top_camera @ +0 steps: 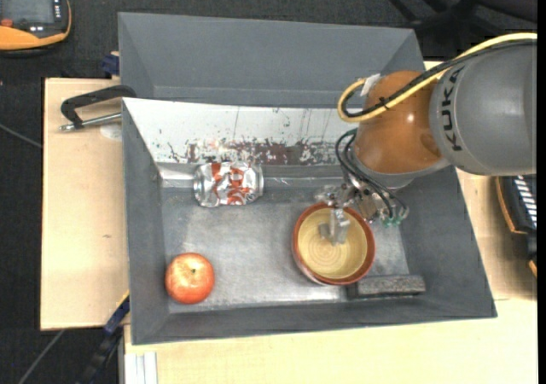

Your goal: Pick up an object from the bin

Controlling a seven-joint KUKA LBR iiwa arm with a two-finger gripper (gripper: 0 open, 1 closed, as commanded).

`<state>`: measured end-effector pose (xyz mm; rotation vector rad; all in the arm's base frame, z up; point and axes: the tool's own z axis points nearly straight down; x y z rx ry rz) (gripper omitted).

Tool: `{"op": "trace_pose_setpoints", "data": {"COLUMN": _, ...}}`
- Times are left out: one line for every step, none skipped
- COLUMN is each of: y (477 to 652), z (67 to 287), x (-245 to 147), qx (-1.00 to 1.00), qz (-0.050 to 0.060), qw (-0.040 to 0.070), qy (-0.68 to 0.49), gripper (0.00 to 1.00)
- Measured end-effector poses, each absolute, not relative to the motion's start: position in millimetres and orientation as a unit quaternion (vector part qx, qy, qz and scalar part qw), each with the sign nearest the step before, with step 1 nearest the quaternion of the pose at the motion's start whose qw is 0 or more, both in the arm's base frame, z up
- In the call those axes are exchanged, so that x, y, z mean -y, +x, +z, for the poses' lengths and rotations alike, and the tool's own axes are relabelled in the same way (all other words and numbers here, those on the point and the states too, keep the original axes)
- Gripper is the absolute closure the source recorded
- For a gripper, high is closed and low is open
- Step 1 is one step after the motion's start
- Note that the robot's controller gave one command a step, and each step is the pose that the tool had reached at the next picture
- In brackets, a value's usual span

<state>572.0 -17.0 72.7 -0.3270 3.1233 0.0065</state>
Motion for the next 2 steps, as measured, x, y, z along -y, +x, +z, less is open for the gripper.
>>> {"op": "trace_pose_setpoints", "data": {"y": 551.2, "z": 79, "x": 32, "qx": -0.986, "qz": 0.002, "qw": 0.014, "qy": -0.167, "gripper": 1.00}}
{"op": "trace_pose_setpoints", "data": {"y": 558.4, "z": 211, "x": 86, "qx": -0.986, "qz": 0.000, "qw": 0.021, "qy": -0.164, "gripper": 1.00}}
